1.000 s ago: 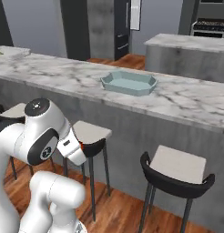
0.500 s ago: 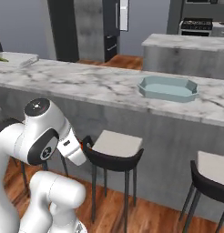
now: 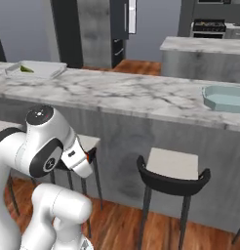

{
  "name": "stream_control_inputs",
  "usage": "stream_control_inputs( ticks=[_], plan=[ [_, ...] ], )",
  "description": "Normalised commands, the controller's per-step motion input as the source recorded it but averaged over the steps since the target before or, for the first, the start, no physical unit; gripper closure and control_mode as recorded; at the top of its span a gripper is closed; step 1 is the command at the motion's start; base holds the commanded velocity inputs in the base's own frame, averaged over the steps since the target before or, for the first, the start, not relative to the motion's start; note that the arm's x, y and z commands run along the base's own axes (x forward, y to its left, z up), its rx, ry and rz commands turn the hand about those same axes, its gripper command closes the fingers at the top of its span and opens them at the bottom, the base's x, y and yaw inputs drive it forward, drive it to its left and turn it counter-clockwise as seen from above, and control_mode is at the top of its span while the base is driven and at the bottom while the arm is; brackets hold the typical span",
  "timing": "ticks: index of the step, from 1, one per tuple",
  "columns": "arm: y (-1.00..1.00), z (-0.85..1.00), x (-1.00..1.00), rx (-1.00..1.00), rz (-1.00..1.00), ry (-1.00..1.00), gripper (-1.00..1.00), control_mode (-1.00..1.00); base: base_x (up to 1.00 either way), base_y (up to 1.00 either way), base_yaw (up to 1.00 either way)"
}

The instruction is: Place the cold items (tomato and lemon wedge) from the fridge in one tupperware on the dining counter. Place the warm items (hot dog and kebab skewer) in the stove area in another tupperware.

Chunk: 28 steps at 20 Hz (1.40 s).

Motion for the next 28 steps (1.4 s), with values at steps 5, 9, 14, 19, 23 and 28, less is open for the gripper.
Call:
stream_control_inputs(
  ticks=[5, 9, 14, 19, 23, 28],
  plan=[
    [0.00, 0.00, 0.00, 0.00, 0.00, 0.00, 1.00, 1.00, 0.30, 0.93, -0.11],
    [0.00, 0.00, 0.00, 0.00, 0.00, 0.00, 1.00, 1.00, 0.36, 0.64, 0.00],
    [0.00, 0.00, 0.00, 0.00, 0.00, 0.00, 1.00, 1.00, 0.46, 0.46, 0.00],
    [0.00, 0.00, 0.00, 0.00, 0.00, 0.00, 1.00, 1.00, 0.54, 0.56, -0.01],
    [0.00, 0.00, 0.00, 0.00, 0.00, 0.00, 1.00, 1.00, 0.50, 0.75, -0.02],
    [0.00, 0.00, 0.00, 0.00, 0.00, 0.00, 1.00, 1.00, 0.41, 0.85, -0.02]
  ],
)
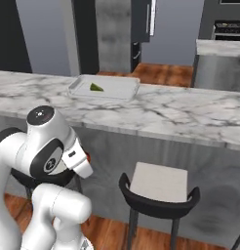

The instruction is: Place the cold items (tomato and lemon wedge) from the fridge in one tupperware on the dining counter. Place the warm items (hot dog and kebab skewer) in the stove area in another tupperware.

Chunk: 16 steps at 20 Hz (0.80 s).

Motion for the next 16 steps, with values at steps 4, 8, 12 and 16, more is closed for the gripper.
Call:
stream_control_inputs(
  ticks=[4, 8, 12, 16],
  plan=[
    [0.00, 0.00, 0.00, 0.00, 0.00, 0.00, 1.00, 1.00, 0.30, 0.73, -0.01],
    [0.00, 0.00, 0.00, 0.00, 0.00, 0.00, 1.00, 1.00, 0.21, 0.36, 0.00],
    [0.00, 0.15, 0.09, 0.00, 0.00, 0.00, 1.00, -1.00, 0.00, 0.00, 0.00],
    [-0.05, 0.59, 0.13, 0.07, 0.00, 0.03, 1.00, -1.00, 0.00, 0.00, 0.00]
  ],
)
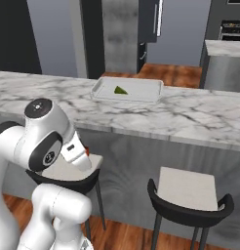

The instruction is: Place the cold items (tomato and lemon wedge) from the fridge in one tupperware on the dining counter. Place the warm items (hot dog and kebab skewer) in the stove area in another tupperware.

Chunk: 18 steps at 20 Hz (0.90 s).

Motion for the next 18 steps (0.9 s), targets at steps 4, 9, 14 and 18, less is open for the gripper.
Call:
stream_control_inputs(
  ticks=[4, 9, 14, 18],
  plan=[
    [0.00, 0.96, 0.25, 0.03, 0.00, 0.19, 1.00, -1.00, 0.00, 0.00, 0.00],
    [0.00, 0.76, 0.41, -0.04, 0.00, 0.12, 1.00, -1.00, 0.00, 0.00, 0.00],
    [-0.17, 0.54, 0.41, -0.04, 0.00, 0.07, 1.00, -1.00, 0.00, 0.00, 0.00],
    [-0.43, 0.03, 0.27, -0.03, 0.02, -0.09, 1.00, -1.00, 0.00, 0.00, 0.00]
  ],
)
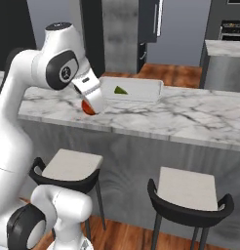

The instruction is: Place the cold items (tomato and lemon wedge) from the fridge in one tupperware on the dining counter. Place the warm items (hot dog and kebab skewer) in the stove area in another tupperware.

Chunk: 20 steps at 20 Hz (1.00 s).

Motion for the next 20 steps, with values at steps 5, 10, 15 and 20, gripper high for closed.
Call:
stream_control_inputs(
  ticks=[5, 10, 15, 20],
  plan=[
    [-0.23, -0.02, 0.38, -0.05, 0.05, -0.25, 1.00, -1.00, 0.00, 0.00, 0.00],
    [-0.06, 0.00, 0.66, -0.06, 0.06, -0.15, 1.00, -1.00, 0.00, 0.00, 0.00],
    [-0.01, 0.04, 0.89, -0.06, 0.09, 0.06, 1.00, -1.00, 0.00, 0.00, 0.00],
    [-0.17, 0.06, 0.64, 0.00, 0.15, 0.14, 1.00, -1.00, 0.00, 0.00, 0.00]
  ],
)
